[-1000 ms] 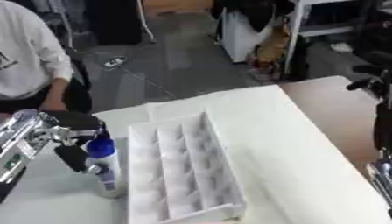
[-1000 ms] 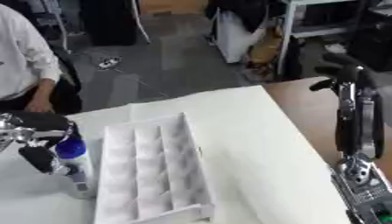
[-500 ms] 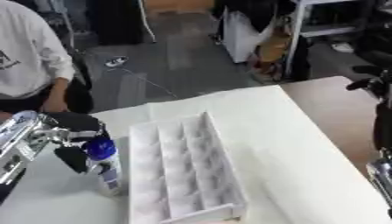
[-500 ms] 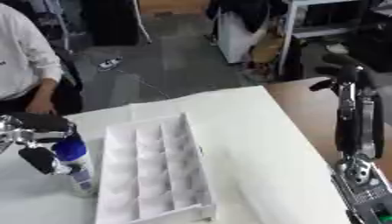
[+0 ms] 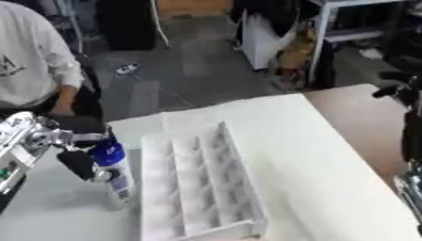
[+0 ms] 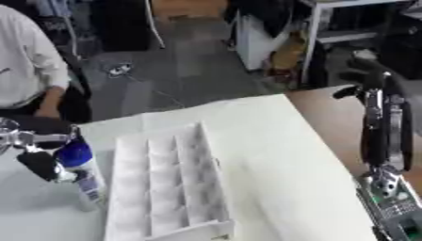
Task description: Pick up objects on the table and place them in the box.
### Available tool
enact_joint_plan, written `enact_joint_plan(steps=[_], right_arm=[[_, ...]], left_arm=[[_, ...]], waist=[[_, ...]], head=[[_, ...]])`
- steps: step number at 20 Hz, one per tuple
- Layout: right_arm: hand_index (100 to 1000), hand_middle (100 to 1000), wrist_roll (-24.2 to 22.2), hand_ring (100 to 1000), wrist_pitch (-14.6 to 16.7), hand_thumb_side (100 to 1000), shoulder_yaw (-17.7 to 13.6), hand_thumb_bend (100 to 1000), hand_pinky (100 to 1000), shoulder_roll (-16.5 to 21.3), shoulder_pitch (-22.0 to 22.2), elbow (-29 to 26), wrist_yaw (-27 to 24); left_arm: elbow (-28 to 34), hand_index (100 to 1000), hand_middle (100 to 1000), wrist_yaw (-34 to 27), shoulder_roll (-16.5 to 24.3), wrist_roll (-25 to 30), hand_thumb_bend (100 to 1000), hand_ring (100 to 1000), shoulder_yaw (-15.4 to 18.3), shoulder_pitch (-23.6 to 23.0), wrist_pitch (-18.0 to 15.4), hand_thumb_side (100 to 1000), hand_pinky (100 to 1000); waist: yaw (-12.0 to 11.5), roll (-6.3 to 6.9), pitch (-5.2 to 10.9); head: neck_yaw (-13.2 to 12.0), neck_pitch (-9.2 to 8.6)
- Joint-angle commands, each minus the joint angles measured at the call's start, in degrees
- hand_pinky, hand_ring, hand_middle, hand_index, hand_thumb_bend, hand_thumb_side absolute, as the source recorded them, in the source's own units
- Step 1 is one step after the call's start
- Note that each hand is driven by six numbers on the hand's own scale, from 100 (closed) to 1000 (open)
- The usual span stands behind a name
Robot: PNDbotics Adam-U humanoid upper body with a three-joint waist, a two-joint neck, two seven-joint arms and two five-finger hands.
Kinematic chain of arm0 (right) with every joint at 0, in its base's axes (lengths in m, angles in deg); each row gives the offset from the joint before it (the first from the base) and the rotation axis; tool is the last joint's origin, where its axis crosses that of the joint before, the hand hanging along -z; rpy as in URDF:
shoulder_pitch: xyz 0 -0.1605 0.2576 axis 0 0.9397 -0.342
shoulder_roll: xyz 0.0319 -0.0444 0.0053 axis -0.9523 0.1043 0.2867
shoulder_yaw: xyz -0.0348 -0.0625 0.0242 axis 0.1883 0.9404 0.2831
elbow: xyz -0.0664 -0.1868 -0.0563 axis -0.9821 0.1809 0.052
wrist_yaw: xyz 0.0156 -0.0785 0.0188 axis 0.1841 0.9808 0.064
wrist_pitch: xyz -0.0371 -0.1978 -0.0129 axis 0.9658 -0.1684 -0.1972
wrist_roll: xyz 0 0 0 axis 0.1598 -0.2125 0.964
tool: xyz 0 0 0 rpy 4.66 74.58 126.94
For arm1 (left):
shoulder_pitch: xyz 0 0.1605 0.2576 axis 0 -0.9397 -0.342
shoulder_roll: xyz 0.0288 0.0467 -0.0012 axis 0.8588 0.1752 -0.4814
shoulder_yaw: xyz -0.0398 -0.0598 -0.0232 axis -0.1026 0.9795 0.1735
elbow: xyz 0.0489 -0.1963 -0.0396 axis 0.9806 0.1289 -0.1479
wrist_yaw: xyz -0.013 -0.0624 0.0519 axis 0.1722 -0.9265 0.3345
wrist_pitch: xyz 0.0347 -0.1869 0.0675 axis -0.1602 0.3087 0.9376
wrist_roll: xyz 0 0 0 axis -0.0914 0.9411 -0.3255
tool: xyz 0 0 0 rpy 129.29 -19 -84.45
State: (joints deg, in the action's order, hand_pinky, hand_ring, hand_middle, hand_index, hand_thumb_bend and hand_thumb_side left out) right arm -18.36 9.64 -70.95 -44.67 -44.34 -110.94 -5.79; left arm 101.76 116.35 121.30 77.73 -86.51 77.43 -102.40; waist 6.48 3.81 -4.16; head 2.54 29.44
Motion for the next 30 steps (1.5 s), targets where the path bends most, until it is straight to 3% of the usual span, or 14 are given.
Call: enact_joint_plan(steps=[1, 6, 13, 17, 25, 27, 28, 30], right_arm=[[772, 702, -0.18, 666, 0.07, 879, -0.47, 100, 490, 0.99, -0.46, -0.59, -0.3], [772, 702, -0.2, 667, 0.07, 879, -0.49, 100, 491, 1.01, -0.41, -0.53, -0.38], [772, 703, -0.35, 667, 0.07, 880, -0.42, 100, 491, 0.85, -0.5, -0.45, -0.4], [773, 703, -0.47, 668, 0.09, 880, -0.35, 100, 491, 0.73, -0.67, -0.46, -0.44], [773, 704, -0.62, 669, 0.09, 882, -0.28, 100, 492, 0.66, -0.99, -0.45, -0.46], [773, 704, -0.67, 669, 0.11, 880, -0.25, 100, 492, 0.61, -1.08, -0.46, -0.46], [773, 704, -0.7, 669, 0.12, 881, -0.24, 100, 492, 0.59, -1.11, -0.46, -0.47], [773, 704, -0.74, 669, 0.12, 881, -0.25, 100, 492, 0.6, -1.13, -0.44, -0.47]], left_arm=[[3.04, 500, 265, -1.59, 2.16, 3.31, 208, 100, 2.02, 1.63, -2.16, 524, 100], [6.78, 501, 270, -6.38, 1.88, 0.57, 185, 100, 3.74, 2.53, -2.12, 555, 100], [8.05, 504, 274, -13.14, 0.3, -11.53, 173, 100, 2.69, 3.9, -9.08, 584, 100], [5.97, 508, 279, -13.73, -1.75, -15.46, 172, 100, 0.99, 4.97, -11.96, 593, 100], [2.95, 511, 283, -12.33, -4.64, -17.83, 171, 100, -0.05, 6.99, -13.69, 600, 100], [2.13, 537, 347, -11.66, -5.08, -17.49, 160, 100, -0.36, 7.31, -13.55, 642, 100], [1.87, 617, 461, -11.0, -5.24, -17.17, 295, 283, -0.51, 7.44, -13.45, 641, 100], [1.47, 857, 787, -8.63, -5.38, -15.83, 620, 727, -0.91, 7.56, -13.34, 781, 648]], waist=[[-0.22, -0.11, 1.08], [-0.43, -0.06, 1.25], [-0.37, -0.09, 1.25], [0.07, -0.16, 1.17], [0.71, -0.06, 0.84], [0.8, -0.02, 0.8], [0.85, -0.01, 0.79], [0.91, 0.02, 0.75]], head=[[0.18, -0.48], [0.39, -0.42], [0.48, -0.36], [0.35, -0.39], [0.17, -0.45], [0.09, -0.5], [0.09, -0.51], [0.09, -0.5]])
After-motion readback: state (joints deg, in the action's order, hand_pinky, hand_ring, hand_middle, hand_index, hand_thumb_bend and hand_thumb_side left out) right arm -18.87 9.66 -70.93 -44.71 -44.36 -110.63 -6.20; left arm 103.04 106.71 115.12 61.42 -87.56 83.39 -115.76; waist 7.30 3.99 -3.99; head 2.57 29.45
